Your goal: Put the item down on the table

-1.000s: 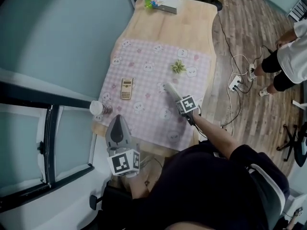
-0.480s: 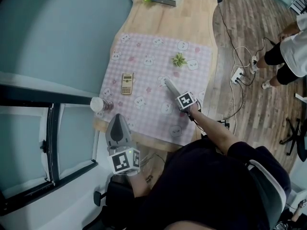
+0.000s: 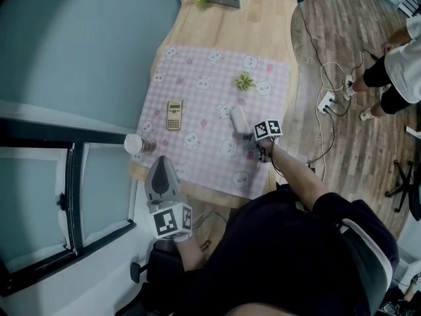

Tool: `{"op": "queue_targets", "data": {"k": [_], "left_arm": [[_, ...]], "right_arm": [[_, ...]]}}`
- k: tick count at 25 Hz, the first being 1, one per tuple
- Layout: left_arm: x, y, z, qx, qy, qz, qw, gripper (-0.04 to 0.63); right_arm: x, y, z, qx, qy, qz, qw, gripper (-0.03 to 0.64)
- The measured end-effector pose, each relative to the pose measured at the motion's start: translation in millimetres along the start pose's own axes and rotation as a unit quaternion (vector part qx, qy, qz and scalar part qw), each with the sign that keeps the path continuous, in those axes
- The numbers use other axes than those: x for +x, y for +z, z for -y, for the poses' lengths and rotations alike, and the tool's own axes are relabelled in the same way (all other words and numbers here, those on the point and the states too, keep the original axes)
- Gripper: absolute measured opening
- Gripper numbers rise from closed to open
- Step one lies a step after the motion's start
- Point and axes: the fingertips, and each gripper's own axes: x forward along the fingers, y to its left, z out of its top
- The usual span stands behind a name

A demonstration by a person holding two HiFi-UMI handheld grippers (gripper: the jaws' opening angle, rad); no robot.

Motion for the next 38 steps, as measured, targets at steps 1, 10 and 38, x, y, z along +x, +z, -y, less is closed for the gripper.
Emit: {"op": "queue_targets", "data": {"k": [1,10,38], "left_arm": [[-1,0,1,0.001,-0.001,0.0,1.0,0.0],[0,2,5,0.007,-0.004,-0.003,1.0,0.0],[0,4,10,0.003,-0.015,0.001,0.9999,0.0]], "right_arm": [[-1,0,-6,0.057,0.051,0.009,0.997,0.167],[-13,5,-13,0.226,0.189,0.032,0.955,0.167],[-14,-71,-5,0.459,0.183,-0.103,0.863,0.313]]}}
